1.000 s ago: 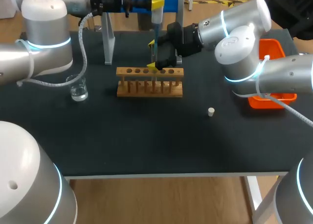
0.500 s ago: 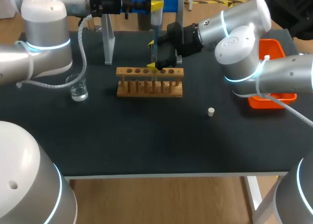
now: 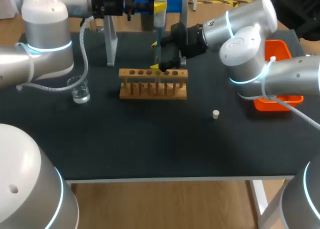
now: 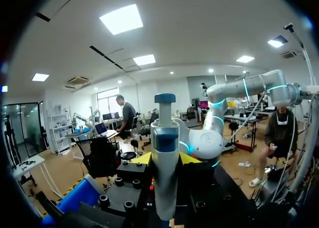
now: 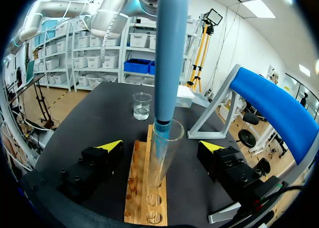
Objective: Invert the test tube, pick up the pipette, mount the tip to pipette, aspirate from beaker and dispense into the tube, eject the tip, return the pipette, and cap with the stopper.
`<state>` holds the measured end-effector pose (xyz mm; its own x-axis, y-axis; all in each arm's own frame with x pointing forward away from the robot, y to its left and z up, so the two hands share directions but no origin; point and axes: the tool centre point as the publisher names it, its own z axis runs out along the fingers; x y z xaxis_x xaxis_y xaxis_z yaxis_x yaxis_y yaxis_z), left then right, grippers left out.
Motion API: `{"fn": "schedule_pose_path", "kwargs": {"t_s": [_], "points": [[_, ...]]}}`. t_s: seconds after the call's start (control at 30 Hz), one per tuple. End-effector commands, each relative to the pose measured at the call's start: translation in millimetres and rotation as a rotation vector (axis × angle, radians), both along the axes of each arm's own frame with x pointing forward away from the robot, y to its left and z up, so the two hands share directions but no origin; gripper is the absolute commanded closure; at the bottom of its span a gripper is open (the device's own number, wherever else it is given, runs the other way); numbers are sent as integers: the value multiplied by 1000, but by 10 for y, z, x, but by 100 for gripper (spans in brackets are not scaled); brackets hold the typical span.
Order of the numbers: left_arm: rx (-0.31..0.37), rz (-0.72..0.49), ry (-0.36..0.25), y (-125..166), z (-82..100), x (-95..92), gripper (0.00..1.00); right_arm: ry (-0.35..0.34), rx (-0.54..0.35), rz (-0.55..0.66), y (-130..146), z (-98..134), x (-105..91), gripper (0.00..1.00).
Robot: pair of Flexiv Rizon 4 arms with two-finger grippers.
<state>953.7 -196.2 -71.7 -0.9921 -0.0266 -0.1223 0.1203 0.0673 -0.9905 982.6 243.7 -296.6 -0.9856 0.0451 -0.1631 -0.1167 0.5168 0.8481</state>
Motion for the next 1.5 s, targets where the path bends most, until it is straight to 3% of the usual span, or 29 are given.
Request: {"fn": "schedule_pose_path", "kwargs": {"t_s": [0.03, 1.5], "points": [[-3, -1, -2, -4, -16, 8, 100, 1, -3, 2, -5, 7, 4, 0], [-8, -2, 10, -16, -73, 40, 100, 1, -3, 2, -5, 7, 4, 0]]}}
